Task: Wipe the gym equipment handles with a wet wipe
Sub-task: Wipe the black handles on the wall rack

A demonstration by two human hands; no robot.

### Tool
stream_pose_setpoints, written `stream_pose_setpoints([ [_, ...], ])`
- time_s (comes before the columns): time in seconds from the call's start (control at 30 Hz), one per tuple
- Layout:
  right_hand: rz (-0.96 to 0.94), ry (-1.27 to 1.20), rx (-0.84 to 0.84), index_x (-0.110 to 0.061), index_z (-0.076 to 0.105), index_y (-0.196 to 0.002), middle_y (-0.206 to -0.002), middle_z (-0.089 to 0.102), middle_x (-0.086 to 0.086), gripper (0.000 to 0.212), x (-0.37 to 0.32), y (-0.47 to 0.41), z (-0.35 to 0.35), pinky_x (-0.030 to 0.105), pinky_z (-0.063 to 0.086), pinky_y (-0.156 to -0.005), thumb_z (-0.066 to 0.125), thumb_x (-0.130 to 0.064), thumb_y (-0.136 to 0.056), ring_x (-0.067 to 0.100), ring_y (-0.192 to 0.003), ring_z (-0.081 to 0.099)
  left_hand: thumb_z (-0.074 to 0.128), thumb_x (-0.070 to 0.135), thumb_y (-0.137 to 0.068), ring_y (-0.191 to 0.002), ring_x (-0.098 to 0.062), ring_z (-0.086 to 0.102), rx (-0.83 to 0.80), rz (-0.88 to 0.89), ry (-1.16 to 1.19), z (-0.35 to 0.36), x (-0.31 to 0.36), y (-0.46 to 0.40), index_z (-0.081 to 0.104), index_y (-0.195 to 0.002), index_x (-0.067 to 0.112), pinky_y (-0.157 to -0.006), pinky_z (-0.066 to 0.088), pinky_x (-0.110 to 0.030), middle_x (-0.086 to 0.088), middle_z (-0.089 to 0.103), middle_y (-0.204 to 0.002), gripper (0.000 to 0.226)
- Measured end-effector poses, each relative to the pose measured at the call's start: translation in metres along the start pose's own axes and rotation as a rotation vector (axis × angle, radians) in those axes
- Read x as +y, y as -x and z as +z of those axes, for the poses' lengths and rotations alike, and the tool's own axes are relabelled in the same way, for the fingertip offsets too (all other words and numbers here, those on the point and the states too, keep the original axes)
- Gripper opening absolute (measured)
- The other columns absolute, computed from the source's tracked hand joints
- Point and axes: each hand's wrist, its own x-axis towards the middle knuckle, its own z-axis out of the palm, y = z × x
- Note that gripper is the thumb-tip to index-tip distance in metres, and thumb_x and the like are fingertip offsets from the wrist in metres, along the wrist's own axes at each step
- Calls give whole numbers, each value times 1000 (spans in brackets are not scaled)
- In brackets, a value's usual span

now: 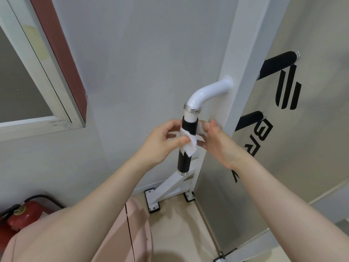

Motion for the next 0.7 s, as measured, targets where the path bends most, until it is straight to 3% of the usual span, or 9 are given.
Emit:
stream_pose_setpoints([
  [0.13,-5,-109,155,-12,45,-134,-140,48,5,80,5,-2,3,41,31,-111,18,-67,-82,14,-132,42,65,16,-76,-82,-6,64,64,67,23,10,26,-13,60,-96,25,-78,51,-18,8,67,-89,23],
  [0.27,60,-97,220,-14,51,-126,-131,55,6,71,16,0,8,35,39,-105,12,-59,-87,16,-125,48,69,24,-78,-82,-5,59,85,53,-257,9,0,-4,60,-103,21,-76,46,-15,7,66,-90,27],
  [0.37,143,-20,236,-16,54,-121,-119,61,2,62,24,5,13,31,43,-93,7,-49,-97,14,-113,55,71,21,-80,-82,2,57,-22,-103,-354,13,-43,16,58,-103,25,-74,41,-18,5,66,-94,26],
  [0.5,168,55,204,-26,57,-116,-117,63,-6,56,34,8,15,23,42,-96,8,-47,-97,3,-111,57,71,19,-80,-79,10,55,-5,-139,-353,21,-57,22,61,-104,23,-71,37,-5,9,66,-95,26],
  [0.63,137,35,141,-26,54,-124,-126,60,-3,52,42,12,20,22,40,-101,17,-51,-97,4,-119,53,72,14,-78,-84,-3,60,127,-60,-162,21,-34,12,63,-102,25,-77,46,-13,10,68,-90,28],
  [0.7,128,35,133,-27,53,-126,-128,60,-3,46,51,13,22,30,38,-104,29,-51,-94,9,-122,52,71,14,-80,-78,0,58,117,-35,-176,22,-35,12,63,-101,23,-72,45,-10,10,67,-86,25],
])
